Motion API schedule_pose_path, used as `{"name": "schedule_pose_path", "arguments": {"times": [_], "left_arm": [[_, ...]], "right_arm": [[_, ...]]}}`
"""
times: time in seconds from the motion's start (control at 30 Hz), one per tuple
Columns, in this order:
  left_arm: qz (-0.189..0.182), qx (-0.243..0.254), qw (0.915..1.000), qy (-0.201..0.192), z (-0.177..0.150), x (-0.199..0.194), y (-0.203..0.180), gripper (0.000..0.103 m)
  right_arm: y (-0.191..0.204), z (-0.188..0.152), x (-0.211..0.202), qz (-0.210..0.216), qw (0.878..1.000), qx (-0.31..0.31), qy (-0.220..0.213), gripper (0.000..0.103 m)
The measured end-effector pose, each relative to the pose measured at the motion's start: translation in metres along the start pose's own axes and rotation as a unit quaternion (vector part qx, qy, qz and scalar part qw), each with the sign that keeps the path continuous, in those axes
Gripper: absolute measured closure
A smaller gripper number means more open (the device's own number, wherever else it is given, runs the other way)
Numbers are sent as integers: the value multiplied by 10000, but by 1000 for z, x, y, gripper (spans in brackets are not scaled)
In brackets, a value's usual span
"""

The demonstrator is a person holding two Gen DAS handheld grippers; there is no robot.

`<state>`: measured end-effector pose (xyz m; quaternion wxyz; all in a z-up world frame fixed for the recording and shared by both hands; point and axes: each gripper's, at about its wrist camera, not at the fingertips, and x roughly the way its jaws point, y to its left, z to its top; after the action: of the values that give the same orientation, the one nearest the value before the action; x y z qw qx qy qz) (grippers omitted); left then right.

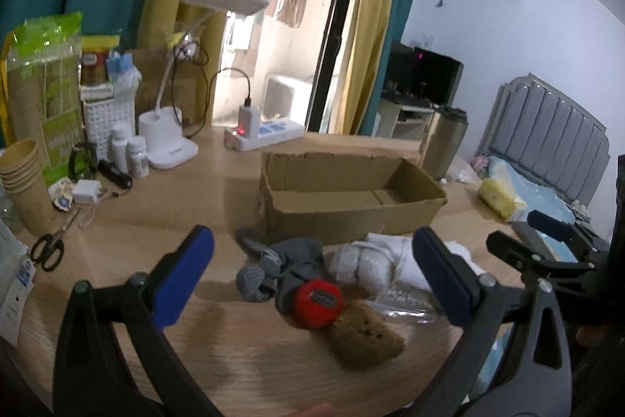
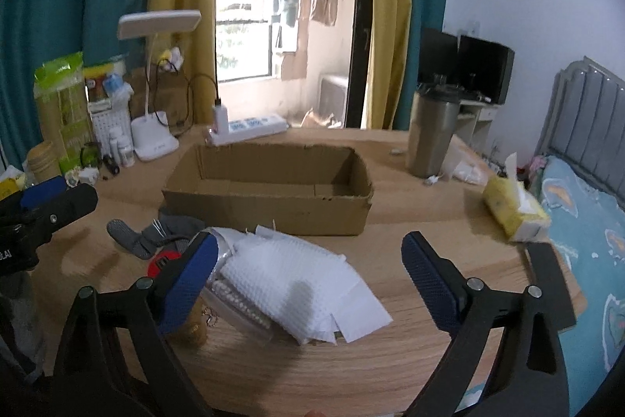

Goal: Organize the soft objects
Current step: 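Close the right gripper on the white cloth while the left gripper reaches toward the brown teddy bear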

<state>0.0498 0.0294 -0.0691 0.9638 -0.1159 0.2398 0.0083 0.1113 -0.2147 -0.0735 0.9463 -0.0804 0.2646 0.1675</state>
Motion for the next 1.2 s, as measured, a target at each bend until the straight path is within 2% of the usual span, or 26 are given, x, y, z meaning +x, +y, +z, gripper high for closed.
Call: {"name": "schedule_pose_path", "arguments": {"times": [0.1,0.23,0.47,0.8,0.87,0.93,1.0,1.03,1.2], "left_arm": [[24,-29,9999,119,-1,10,6,1],[51,-69,9995,319,-5,27,15,1],[117,-43,9978,651,-13,50,20,1],[131,100,9948,1008,-27,63,13,1],[149,116,9945,1031,-28,63,11,1],[167,136,9945,1025,-30,62,9,1],[181,169,9944,1027,-30,61,6,1],[186,188,9943,1033,-31,61,4,1],[188,346,9931,1106,-35,58,-7,1]], "right_arm": [[3,-2,14,36,9999,-22,144,8],[7,-6,31,129,9991,-84,402,17],[8,-16,53,222,9966,-79,791,25],[7,-29,70,396,9935,-124,1064,29],[7,-32,74,405,9928,-166,1119,44],[7,-33,76,416,9922,-223,1152,52],[6,-33,74,437,9927,-238,1098,66],[5,-33,72,435,9932,-238,1050,77],[-4,-28,56,555,9959,-140,705,81]]}}
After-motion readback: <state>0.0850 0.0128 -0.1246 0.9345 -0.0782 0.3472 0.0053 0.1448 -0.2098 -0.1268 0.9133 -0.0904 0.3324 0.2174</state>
